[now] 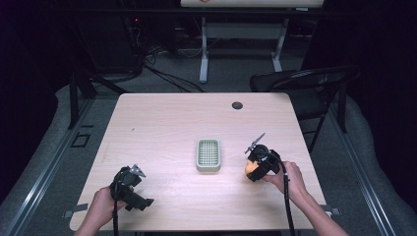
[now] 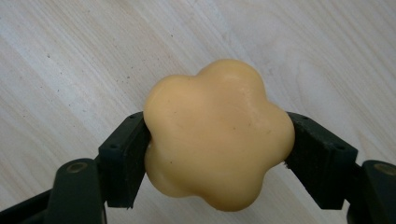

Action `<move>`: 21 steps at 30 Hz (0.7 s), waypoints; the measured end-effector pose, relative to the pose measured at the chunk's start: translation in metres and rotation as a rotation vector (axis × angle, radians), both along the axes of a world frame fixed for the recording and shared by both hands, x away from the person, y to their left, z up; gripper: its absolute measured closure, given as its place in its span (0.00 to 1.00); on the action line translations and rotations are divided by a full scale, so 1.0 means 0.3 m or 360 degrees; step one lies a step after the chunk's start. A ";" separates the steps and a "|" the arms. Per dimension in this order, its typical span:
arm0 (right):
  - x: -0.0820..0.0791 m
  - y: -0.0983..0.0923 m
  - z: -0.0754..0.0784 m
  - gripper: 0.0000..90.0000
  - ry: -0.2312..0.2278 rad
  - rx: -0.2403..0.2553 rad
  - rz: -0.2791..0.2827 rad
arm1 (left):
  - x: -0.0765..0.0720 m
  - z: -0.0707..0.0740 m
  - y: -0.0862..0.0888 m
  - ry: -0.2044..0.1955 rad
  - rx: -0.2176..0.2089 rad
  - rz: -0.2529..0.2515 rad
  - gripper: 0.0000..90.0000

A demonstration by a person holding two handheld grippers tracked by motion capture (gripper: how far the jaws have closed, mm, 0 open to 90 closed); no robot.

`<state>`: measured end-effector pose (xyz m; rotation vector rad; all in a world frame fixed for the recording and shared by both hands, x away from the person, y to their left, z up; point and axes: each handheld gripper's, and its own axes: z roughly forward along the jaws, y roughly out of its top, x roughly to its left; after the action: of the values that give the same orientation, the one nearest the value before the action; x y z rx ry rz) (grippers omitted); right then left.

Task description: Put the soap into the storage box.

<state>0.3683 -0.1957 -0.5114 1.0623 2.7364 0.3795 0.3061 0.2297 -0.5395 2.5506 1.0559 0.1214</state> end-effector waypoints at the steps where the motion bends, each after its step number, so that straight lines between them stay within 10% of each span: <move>1: 0.004 0.003 0.004 0.30 -0.0001 -0.0002 0.0008 | 0.000 0.000 0.000 0.0000 -0.0001 0.0001 0.00; 21: 0.049 0.070 0.040 0.30 -0.0023 0.0022 0.0035 | 0.007 0.000 -0.005 0.0000 0.0002 -0.0012 0.00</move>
<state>0.3829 -0.1746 -0.4995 1.0291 2.7388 0.4086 0.3083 0.2280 -0.5394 2.5555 1.0465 0.1197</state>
